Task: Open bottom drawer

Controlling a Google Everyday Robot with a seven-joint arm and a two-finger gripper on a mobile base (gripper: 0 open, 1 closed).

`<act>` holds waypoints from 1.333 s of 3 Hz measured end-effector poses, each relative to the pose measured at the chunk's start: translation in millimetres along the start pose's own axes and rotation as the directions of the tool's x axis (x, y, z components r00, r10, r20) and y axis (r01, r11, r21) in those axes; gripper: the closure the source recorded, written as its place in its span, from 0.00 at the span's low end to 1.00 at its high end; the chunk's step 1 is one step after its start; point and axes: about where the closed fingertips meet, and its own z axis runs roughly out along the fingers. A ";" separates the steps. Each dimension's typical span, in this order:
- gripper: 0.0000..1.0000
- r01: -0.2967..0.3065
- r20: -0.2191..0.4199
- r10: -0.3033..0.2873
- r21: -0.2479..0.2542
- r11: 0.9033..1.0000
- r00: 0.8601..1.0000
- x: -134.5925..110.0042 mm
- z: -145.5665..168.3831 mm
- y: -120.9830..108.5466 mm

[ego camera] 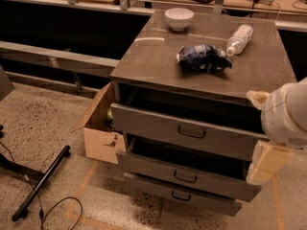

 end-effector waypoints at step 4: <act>0.00 0.082 -0.120 -0.072 0.080 0.993 0.990 23.3 138.4 -17.3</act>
Offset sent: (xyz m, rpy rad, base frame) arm 0.1205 -0.0089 -0.1852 -0.2651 -0.0962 0.0247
